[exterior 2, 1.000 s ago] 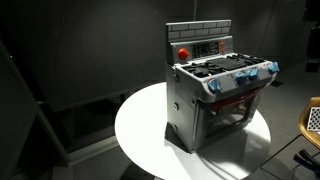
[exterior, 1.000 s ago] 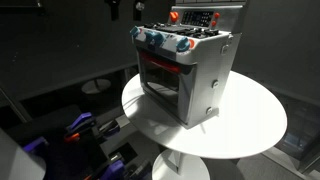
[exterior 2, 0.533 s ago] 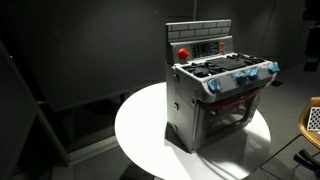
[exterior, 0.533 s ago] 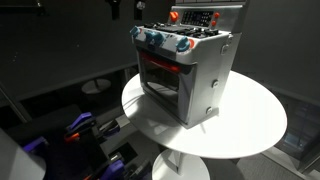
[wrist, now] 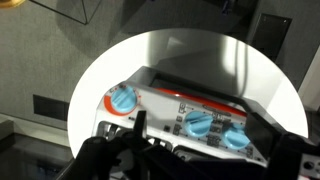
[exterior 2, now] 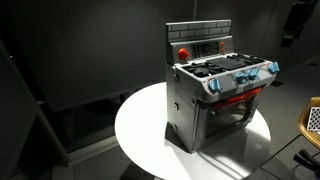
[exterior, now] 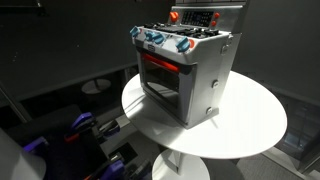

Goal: Push the top right button on the toy stove

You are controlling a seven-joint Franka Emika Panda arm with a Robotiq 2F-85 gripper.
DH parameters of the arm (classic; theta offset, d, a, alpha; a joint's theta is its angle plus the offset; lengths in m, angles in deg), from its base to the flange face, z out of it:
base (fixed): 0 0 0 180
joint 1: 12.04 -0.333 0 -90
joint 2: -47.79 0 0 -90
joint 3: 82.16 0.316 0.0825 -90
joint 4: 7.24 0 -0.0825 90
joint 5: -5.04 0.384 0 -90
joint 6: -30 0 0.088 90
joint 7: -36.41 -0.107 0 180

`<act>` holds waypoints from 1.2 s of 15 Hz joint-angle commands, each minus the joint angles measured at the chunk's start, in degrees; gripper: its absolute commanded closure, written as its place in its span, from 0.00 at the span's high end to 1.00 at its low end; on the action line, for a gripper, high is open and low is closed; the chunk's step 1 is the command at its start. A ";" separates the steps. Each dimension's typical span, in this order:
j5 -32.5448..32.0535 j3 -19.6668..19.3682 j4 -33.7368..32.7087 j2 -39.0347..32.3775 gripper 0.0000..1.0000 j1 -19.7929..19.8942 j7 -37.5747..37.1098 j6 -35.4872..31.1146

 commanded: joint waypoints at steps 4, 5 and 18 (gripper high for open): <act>-7.82 -0.72 -6.65 -5.05 1.00 2.96 -3.39 -8.10; -9.00 -0.90 -6.98 -5.63 1.00 3.48 -3.93 -9.83; -12.05 -3.42 -6.40 -8.93 1.00 6.08 -7.59 -16.68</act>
